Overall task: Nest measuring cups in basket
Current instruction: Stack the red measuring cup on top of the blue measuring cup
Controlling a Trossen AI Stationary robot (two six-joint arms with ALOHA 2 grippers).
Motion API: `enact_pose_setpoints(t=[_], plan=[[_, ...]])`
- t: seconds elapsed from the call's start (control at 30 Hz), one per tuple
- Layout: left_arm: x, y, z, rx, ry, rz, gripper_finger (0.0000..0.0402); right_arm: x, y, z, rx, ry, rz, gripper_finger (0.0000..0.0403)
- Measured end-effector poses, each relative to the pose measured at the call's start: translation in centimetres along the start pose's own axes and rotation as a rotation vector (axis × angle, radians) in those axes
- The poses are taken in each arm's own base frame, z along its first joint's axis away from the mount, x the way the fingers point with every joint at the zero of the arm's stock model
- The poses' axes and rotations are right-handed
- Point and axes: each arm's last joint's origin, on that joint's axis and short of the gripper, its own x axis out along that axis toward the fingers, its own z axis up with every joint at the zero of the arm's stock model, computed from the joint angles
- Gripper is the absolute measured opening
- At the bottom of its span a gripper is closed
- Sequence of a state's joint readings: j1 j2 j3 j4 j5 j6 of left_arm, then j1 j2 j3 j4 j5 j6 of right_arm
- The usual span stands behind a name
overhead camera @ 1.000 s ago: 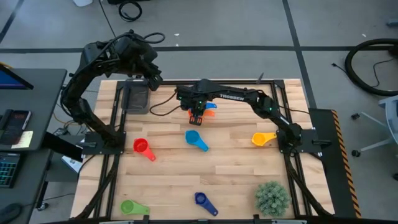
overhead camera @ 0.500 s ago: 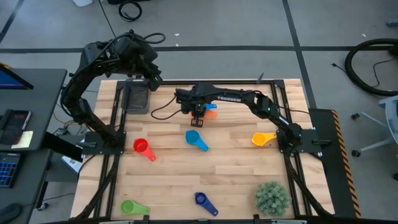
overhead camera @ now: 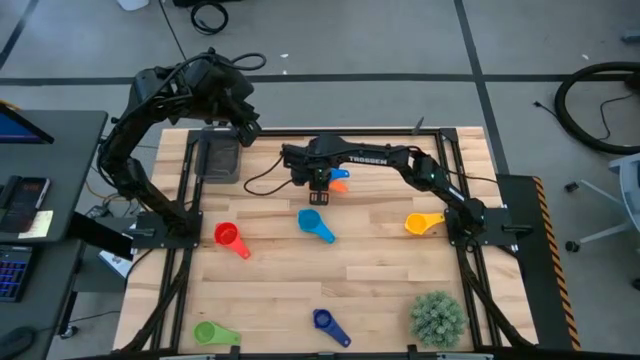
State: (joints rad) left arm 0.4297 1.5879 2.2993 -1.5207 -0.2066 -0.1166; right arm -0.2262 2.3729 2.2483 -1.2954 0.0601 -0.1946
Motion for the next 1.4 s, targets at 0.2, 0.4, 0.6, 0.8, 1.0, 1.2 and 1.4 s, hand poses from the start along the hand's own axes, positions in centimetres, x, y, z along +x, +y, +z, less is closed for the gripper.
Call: enact_pose_setpoints(t=[0.2, 0.4, 0.6, 0.8, 1.0, 1.2, 1.4], plan=[[0.0, 0.0, -0.1, 0.001, 0.006, 0.001, 0.0125, -2.0, 0.2, 0.3, -0.044, -0.035, -0.006, 0.0111], [0.0, 0.1, -0.5, 0.004, 0.051, 0.013, 0.0125, -6.1, 0.1, -0.6, -0.048, -0.088, -0.017, 0.0109], [-0.6, 0.2, -0.7, -0.054, 0.034, 0.013, 0.0125, -11.6, -0.4, -2.6, -0.028, -0.178, -0.065, 0.0109], [-3.4, 0.6, -1.7, -0.136, -0.027, -0.020, 0.0125, -19.0, -0.7, -6.5, -0.001, -0.322, -0.103, 0.0105], [-7.0, 0.9, -3.3, -0.258, -0.104, -0.086, 0.0125, -26.6, -0.6, -12.5, 0.043, -0.497, -0.149, 0.0098], [-7.8, 0.1, -5.6, -0.348, -0.058, -0.152, 0.0125, -31.7, 0.2, -18.0, 0.062, -0.647, -0.191, 0.0099], [-5.4, -1.3, -9.5, -0.419, 0.121, -0.143, 0.0125, -34.7, 1.0, -22.1, 0.064, -0.753, -0.222, 0.0097]])
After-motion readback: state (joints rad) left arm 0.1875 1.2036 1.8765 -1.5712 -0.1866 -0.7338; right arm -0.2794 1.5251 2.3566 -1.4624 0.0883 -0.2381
